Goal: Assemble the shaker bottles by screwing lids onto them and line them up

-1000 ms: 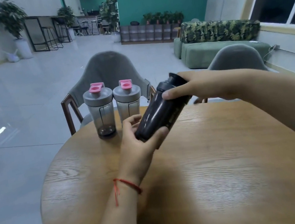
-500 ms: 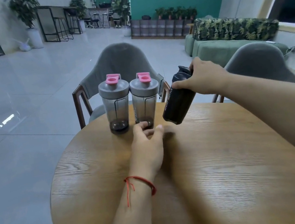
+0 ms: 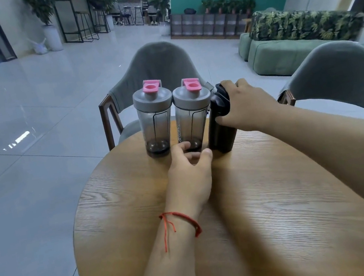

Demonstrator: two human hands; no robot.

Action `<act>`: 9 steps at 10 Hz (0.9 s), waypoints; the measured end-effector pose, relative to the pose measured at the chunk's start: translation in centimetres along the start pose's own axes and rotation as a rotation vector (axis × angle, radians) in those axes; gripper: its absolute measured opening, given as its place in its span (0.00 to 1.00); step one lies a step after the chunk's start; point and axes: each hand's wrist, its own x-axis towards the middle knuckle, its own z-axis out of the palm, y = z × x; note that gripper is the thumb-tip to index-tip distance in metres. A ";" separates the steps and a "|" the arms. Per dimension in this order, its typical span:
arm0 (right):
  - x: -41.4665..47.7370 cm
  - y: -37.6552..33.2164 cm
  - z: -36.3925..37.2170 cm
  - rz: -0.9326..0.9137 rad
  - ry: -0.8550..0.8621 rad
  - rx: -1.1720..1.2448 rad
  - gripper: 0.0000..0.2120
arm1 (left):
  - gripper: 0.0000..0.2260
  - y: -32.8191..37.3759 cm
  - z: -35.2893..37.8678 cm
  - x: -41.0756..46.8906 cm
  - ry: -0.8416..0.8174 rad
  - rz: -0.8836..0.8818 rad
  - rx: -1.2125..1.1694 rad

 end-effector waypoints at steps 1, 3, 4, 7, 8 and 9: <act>0.2 0.2 0.0 0.009 -0.014 0.053 0.37 | 0.21 -0.1 0.2 0.0 0.006 0.004 0.014; 0.3 -0.3 0.1 0.030 0.000 0.100 0.39 | 0.21 -0.1 0.4 -0.1 -0.003 0.014 0.053; 0.4 -0.2 0.1 0.028 -0.017 0.097 0.40 | 0.21 -0.1 0.3 -0.1 -0.007 0.003 0.059; -1.4 0.4 -1.3 0.040 -0.039 0.077 0.58 | 0.22 0.7 0.8 -0.5 -0.033 0.026 0.105; -2.8 1.5 -3.1 0.034 -0.030 0.047 0.59 | 0.22 1.9 1.0 -1.2 -0.073 0.053 0.142; -5.5 3.5 -6.3 0.063 -0.037 -0.012 0.58 | 0.21 3.4 1.5 -3.5 -0.074 0.149 0.195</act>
